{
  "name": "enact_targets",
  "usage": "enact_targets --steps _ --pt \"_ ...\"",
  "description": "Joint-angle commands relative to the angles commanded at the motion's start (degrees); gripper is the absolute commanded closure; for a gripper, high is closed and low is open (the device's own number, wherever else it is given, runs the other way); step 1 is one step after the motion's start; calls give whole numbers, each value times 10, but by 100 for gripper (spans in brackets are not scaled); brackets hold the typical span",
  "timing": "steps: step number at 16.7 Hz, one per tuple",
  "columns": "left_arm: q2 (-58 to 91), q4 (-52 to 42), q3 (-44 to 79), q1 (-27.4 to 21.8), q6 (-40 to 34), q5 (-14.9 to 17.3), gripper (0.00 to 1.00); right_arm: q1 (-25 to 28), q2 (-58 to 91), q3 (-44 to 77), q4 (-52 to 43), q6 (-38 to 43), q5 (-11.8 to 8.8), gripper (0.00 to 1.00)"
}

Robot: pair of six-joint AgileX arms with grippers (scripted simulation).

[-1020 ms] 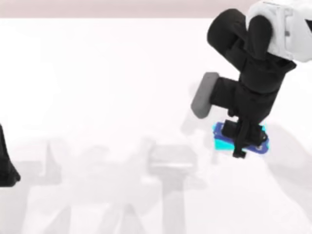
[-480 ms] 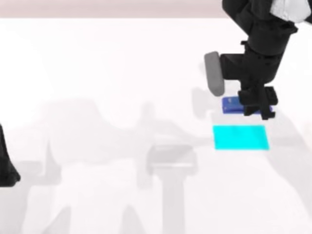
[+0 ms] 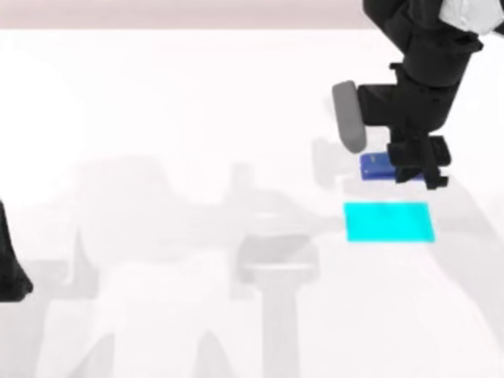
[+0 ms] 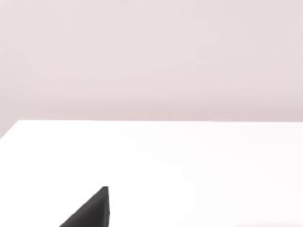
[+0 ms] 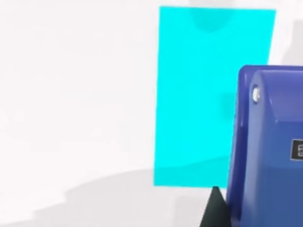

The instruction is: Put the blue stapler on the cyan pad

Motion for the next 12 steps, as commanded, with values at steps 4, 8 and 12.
enact_targets --steps 4,8,12 --pt "0 0 0 0 0 0 0 -2 18 -61 80 2 0 100" --pt "0 0 0 0 0 0 0 -1 41 -133 175 2 0 100" --pt "0 0 0 0 0 0 0 0 46 -151 196 1 0 100"
